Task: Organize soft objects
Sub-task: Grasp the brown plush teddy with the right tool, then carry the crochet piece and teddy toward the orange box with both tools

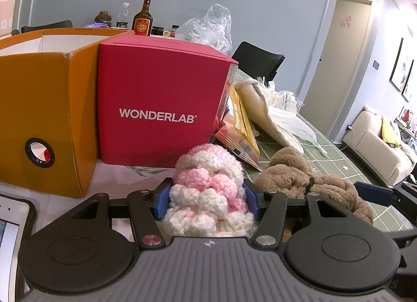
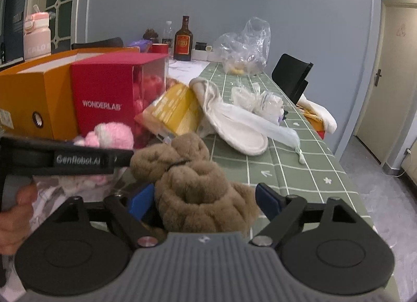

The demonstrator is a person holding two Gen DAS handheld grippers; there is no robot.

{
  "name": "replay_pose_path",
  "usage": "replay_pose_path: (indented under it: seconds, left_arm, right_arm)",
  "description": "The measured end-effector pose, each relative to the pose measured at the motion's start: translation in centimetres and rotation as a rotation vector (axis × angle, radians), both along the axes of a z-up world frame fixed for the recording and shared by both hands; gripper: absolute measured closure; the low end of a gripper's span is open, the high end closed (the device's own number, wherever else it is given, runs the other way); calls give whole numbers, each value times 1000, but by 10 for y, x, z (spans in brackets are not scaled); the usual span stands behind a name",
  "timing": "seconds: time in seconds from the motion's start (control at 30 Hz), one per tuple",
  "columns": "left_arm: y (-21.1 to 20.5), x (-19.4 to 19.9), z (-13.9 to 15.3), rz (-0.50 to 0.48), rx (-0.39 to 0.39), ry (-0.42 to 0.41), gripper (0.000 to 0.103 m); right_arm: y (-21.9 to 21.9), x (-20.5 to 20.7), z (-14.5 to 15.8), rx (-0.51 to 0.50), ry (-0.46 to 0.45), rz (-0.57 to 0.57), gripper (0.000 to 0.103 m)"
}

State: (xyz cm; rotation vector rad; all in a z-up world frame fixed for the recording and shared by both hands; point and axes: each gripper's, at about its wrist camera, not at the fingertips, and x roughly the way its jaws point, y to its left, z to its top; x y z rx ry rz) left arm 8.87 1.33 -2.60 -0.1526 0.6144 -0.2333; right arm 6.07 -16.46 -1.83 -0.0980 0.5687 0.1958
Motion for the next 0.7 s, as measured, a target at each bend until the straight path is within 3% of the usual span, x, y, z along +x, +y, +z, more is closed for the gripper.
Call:
replay_pose_path:
  seconds: [0.27, 0.47, 0.7]
  left_arm:
    - [0, 0, 0, 0, 0, 0, 39]
    - [0, 0, 0, 0, -1, -1, 39]
    - [-3, -7, 4, 37, 12, -44, 42]
  right_arm:
    - [4, 10, -14, 5, 55, -8, 23]
    - [12, 0, -16, -61, 17, 23, 42]
    - [8, -7, -6, -40, -23, -19, 45]
